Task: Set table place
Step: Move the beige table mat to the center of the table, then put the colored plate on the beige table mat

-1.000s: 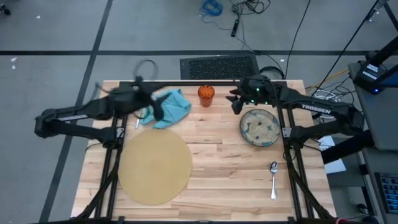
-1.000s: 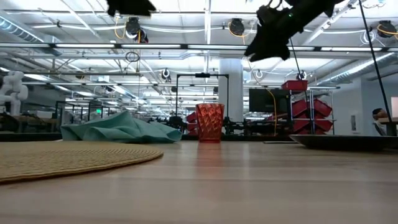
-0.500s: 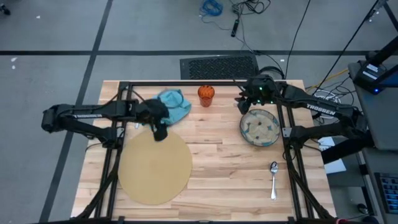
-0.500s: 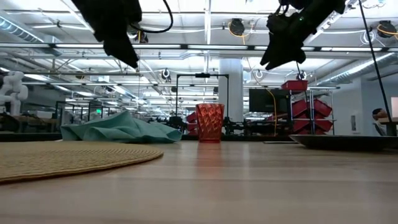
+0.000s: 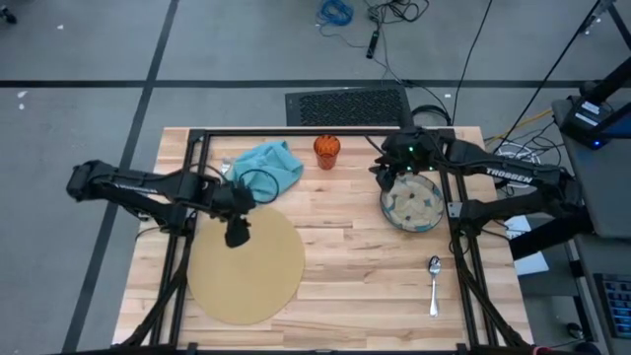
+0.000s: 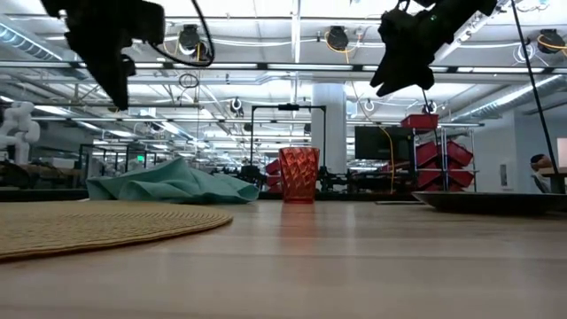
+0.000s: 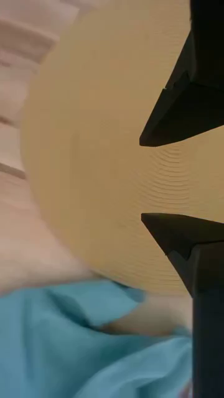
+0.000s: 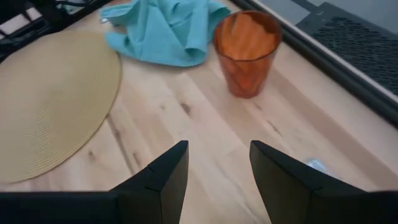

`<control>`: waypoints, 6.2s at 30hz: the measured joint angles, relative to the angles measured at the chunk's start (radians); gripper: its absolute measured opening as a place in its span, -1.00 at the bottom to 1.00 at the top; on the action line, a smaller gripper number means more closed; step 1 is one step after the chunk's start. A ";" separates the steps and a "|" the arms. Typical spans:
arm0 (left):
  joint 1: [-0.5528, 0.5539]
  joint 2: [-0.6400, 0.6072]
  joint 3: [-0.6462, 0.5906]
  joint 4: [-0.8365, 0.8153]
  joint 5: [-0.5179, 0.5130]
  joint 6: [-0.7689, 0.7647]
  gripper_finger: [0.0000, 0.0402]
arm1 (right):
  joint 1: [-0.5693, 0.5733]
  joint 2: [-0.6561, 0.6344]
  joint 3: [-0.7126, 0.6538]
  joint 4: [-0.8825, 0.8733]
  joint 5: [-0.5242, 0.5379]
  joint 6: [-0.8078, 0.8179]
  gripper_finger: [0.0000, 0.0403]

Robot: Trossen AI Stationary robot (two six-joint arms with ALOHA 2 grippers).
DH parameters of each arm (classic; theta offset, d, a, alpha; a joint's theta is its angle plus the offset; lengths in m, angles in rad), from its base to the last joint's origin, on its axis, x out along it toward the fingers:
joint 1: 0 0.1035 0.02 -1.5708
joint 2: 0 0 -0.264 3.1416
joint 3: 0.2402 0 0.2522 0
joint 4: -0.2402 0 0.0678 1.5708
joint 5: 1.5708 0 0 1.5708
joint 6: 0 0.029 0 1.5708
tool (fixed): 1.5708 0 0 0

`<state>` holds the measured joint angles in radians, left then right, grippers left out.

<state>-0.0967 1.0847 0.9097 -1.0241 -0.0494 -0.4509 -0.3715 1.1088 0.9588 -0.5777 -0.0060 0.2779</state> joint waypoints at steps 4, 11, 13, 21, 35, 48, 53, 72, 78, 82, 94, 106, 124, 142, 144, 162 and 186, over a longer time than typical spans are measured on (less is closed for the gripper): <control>-0.071 0.000 -0.039 -0.014 -0.020 -0.089 -0.15 | 0.056 0.000 0.000 -0.002 0.000 0.027 -0.18; -0.174 -0.013 -0.124 -0.014 -0.068 -0.225 -0.15 | 0.189 0.000 0.000 -0.004 0.005 0.101 -0.18; -0.185 -0.030 -0.153 -0.017 -0.067 -0.279 -0.15 | 0.237 0.000 0.000 -0.003 0.018 0.119 -0.18; -0.195 -0.091 -0.214 -0.094 -0.090 -0.465 -0.15 | 0.398 0.000 0.000 -0.003 0.147 0.187 -0.18; -0.179 -0.060 -0.232 -0.170 -0.183 -0.746 -0.15 | 0.557 0.013 0.000 0.007 0.282 0.264 -0.18; 0.076 -0.024 -0.428 0.113 -0.267 -0.534 -0.15 | 0.583 0.025 0.000 0.004 0.295 0.260 -0.18; 0.165 -0.025 -0.428 0.105 -0.240 -0.436 -0.15 | 0.583 0.025 0.000 -0.003 0.293 0.260 -0.18; 0.405 -0.023 -0.520 0.277 0.003 -0.294 -0.15 | 0.648 0.025 0.000 -0.005 0.292 0.260 -0.18; 0.369 -0.022 -0.525 0.335 0.101 -0.323 -0.26 | 0.676 0.025 0.000 -0.015 0.292 0.281 -0.18; 0.308 -0.020 -0.529 0.475 0.248 -0.356 -0.66 | 0.682 0.025 0.000 -0.036 0.292 0.306 -0.18; 0.139 0.117 -0.522 1.103 0.206 -0.377 -1.00 | 0.690 0.025 0.000 -0.042 0.293 0.347 -0.18; 0.037 0.254 -0.258 0.961 0.314 -0.242 -1.00 | 0.715 0.025 0.000 -0.041 0.292 0.380 -0.18; -0.575 0.398 -0.184 0.853 0.207 -0.730 -1.00 | 0.759 0.025 0.000 -0.042 0.350 0.361 -0.18; -0.370 0.657 -0.155 1.033 0.258 -0.461 -1.00 | 0.760 0.025 0.000 -0.039 0.344 0.391 -0.18; -0.330 0.658 -0.156 1.045 0.255 -0.412 -1.00 | 0.760 0.025 -0.001 -0.039 0.344 0.399 -0.18; -0.242 0.814 -0.060 1.247 0.305 -0.317 -1.00 | 0.759 0.025 -0.001 -0.162 0.344 0.417 -0.18; -0.244 0.394 0.023 0.728 0.101 -0.146 -0.85 | 0.715 0.019 -0.001 -0.222 0.370 0.482 -0.06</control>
<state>-0.3406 1.4790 0.9326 -0.2957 0.0519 -0.5966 0.3438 1.1278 0.9581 -0.7996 0.3643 0.7601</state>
